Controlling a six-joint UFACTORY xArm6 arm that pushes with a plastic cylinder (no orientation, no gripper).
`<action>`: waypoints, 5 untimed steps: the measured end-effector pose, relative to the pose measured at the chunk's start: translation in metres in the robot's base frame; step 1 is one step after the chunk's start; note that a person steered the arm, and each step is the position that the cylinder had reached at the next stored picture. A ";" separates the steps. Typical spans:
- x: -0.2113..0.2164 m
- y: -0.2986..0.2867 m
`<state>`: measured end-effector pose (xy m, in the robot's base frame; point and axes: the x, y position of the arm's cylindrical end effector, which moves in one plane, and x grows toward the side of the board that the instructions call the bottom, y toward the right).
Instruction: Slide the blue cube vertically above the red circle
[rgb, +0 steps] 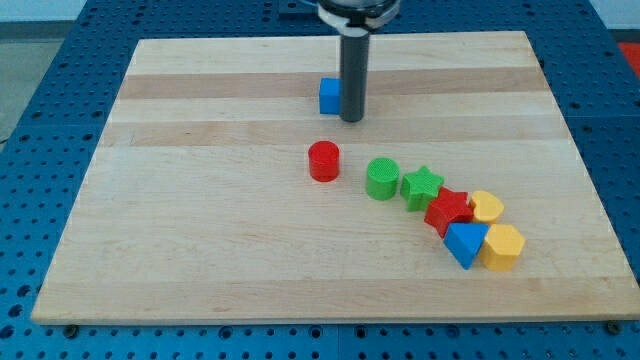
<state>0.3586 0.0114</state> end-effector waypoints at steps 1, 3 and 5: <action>-0.032 -0.025; -0.043 -0.070; -0.067 -0.005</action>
